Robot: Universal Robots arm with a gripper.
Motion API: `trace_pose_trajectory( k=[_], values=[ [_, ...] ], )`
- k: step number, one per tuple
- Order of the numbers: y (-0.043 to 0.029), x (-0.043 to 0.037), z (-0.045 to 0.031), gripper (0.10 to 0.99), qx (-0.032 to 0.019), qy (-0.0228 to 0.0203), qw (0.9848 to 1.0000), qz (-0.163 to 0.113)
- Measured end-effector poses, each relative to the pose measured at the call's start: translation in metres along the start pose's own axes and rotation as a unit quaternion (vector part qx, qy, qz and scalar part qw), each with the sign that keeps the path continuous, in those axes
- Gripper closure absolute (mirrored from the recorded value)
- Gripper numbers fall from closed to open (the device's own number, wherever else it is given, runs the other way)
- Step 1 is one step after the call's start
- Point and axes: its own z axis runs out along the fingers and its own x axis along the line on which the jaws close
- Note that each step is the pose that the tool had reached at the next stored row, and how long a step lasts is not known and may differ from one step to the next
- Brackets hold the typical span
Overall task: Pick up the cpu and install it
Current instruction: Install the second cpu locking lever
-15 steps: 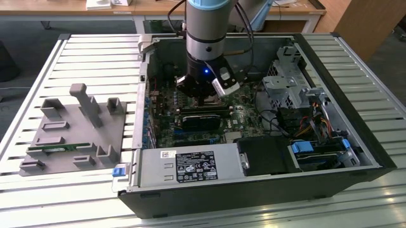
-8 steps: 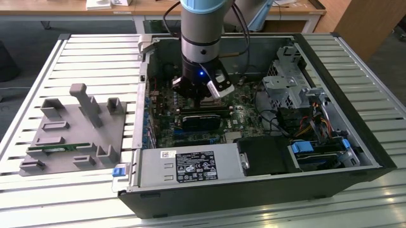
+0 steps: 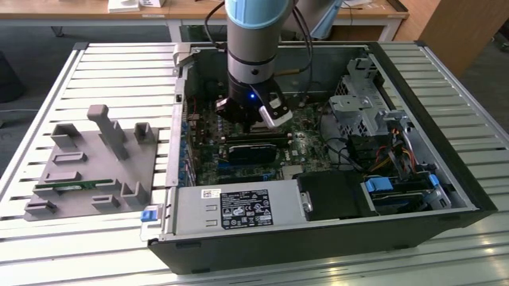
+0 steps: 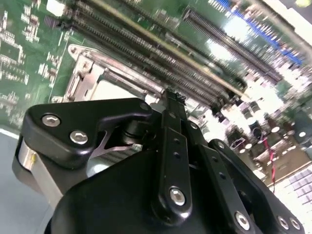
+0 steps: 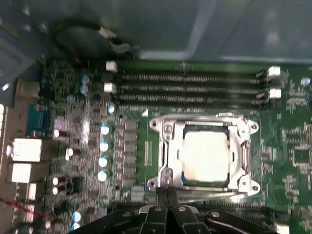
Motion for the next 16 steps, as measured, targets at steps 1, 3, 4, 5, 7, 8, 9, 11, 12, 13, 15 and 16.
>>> trace_pose_trajectory(
  k=[1,3,4,5,7,8,9,11,12,13,15,16],
  values=[
    [-0.0007,0.0000,0.0000,0.980,-0.0024,0.0000,1.0000,0.000],
    [-0.0022,0.0000,0.0000,0.980,-0.0040,-0.0001,1.0000,0.000],
    [-0.0030,0.0000,-0.0001,0.980,-0.0044,-0.0001,1.0000,0.000],
    [-0.0042,0.0001,-0.0002,0.980,-0.0048,0.0000,1.0000,0.000],
    [-0.0071,0.0001,-0.0005,0.980,-0.0060,-0.0001,1.0000,0.000],
    [-0.0086,0.0002,-0.0007,0.980,-0.0067,-0.0001,1.0000,0.000],
    [-0.0101,0.0003,-0.0009,0.980,-0.0075,-0.0001,1.0000,0.000],
    [-0.0130,0.0010,-0.0013,0.980,-0.0096,-0.0001,1.0000,0.000],
    [-0.0141,0.0012,-0.0015,0.980,-0.0107,-0.0001,0.9999,0.000],
    [-0.0151,0.0015,-0.0016,0.980,-0.0118,-0.0001,0.9999,0.000],
    [-0.0164,0.0021,-0.0017,0.980,-0.0146,-0.0002,0.9999,0.000],
    [-0.0166,0.0024,-0.0016,0.980,-0.0167,-0.0002,0.9999,0.000]
  ],
)
